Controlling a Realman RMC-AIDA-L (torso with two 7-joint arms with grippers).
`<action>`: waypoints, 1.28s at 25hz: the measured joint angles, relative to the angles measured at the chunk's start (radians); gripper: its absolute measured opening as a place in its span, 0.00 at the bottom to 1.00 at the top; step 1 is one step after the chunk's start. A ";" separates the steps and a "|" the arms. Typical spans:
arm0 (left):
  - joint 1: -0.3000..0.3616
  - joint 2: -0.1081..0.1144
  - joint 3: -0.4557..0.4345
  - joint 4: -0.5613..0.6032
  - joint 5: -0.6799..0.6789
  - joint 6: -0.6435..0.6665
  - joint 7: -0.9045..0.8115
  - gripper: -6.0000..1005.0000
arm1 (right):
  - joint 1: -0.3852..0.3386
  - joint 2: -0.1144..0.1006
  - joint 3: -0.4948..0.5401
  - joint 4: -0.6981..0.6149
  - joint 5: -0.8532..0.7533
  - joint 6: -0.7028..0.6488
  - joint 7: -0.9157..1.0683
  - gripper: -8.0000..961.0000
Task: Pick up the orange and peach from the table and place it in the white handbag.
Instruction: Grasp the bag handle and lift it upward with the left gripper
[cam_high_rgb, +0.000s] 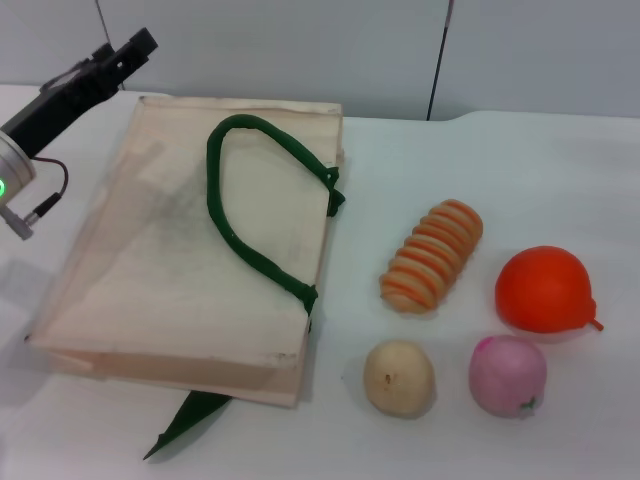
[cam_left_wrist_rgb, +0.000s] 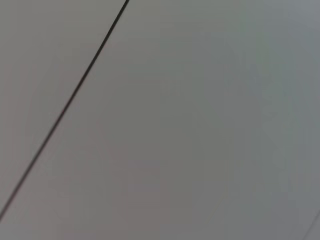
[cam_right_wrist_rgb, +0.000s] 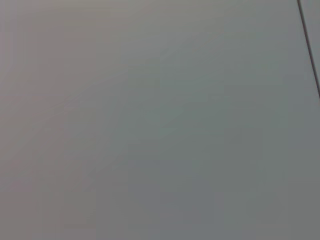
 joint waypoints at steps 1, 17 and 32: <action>0.000 0.000 0.000 0.000 0.000 0.000 0.000 0.80 | 0.000 0.000 0.000 0.000 0.000 0.000 0.000 0.93; -0.157 -0.009 0.000 0.133 0.777 0.236 -0.553 0.80 | 0.004 0.000 0.002 0.000 0.000 0.000 0.000 0.93; -0.232 -0.005 0.002 0.103 0.975 0.154 -0.637 0.80 | 0.004 0.000 0.002 0.000 0.000 -0.001 0.000 0.92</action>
